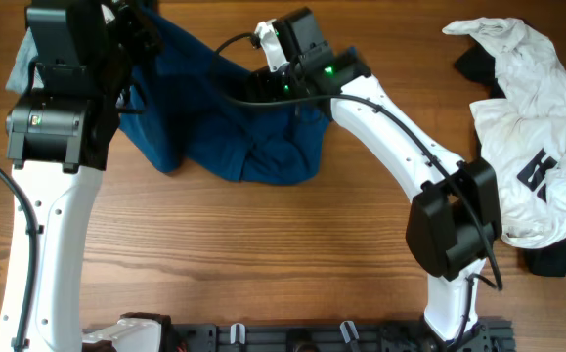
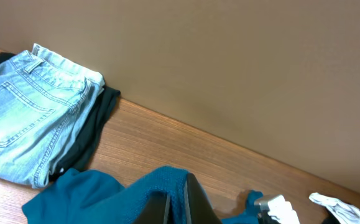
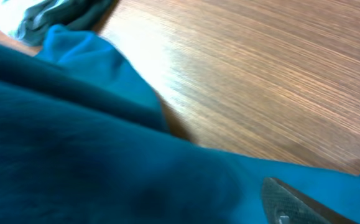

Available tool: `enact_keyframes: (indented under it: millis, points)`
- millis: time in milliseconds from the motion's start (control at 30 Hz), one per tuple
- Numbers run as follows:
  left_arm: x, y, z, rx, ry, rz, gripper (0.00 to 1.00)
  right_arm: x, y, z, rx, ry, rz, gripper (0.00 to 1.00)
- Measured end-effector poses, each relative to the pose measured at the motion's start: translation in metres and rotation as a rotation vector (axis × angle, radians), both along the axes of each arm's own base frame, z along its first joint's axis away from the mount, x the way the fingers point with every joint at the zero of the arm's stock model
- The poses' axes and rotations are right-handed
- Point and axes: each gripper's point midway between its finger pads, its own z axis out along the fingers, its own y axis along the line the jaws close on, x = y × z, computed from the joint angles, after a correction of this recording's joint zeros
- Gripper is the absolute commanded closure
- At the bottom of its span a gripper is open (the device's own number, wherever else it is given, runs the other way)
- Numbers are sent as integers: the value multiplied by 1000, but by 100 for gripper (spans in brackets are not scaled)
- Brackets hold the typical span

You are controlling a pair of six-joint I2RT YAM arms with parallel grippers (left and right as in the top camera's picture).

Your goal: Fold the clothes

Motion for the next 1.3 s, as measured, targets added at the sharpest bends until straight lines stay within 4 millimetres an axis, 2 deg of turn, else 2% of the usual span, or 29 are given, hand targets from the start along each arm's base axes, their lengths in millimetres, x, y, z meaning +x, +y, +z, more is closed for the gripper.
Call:
enact_keyframes:
  millis: [67, 200, 367, 433, 500, 600, 667, 767, 800, 900, 1000, 1100, 1133, 1200, 1233, 1300]
  points:
    - [-1, -1, 1, -5, 0, -3, 96, 14, -7, -3, 20, -35, -71, 26]
    - [-16, 0, 20, -18, -46, -3, 96, 44, -47, -12, 36, -43, -228, 27]
    - [-65, 6, 68, -42, -165, 1, 96, 78, -122, -25, 40, -19, -412, 27]
    - [-84, 8, 80, -51, -194, 2, 96, 85, -140, -26, 45, -22, -448, 27]
    - [-93, 9, 83, -55, -200, 2, 96, 89, -148, -26, 50, -21, -464, 27]
    - [-94, 6, 78, -64, -178, -11, 96, 86, -140, -31, 66, -1, -438, 21]
    - [-93, 4, 72, -68, -154, -21, 96, 79, -130, -44, 85, 55, -403, 18]
    - [-92, -4, 46, -76, -51, -59, 96, 73, -118, -51, 124, 93, -363, 17]
    - [-92, -6, 32, -78, 7, -69, 96, 74, -115, -50, 144, 94, -352, 17]
    - [-89, -11, -6, -78, 160, -83, 96, 80, -106, -42, 200, 77, -345, 19]
    - [-90, -12, -30, -75, 262, -84, 96, 87, -101, -32, 228, 40, -346, 24]
    - [-92, -12, -37, -74, 293, -85, 96, 101, -93, -9, 241, -31, -353, 27]
    - [-92, -12, -37, -75, 293, -85, 96, 110, -87, 7, 248, -71, -353, 27]
    - [-92, -12, -37, -75, 293, -86, 96, 119, -81, 23, 255, -100, -351, 27]
    - [-93, -12, -37, -75, 296, -86, 96, 125, -78, 29, 255, -114, -350, 27]
    - [-94, -12, -39, -74, 306, -85, 96, 134, -76, 26, 244, -120, -350, 27]
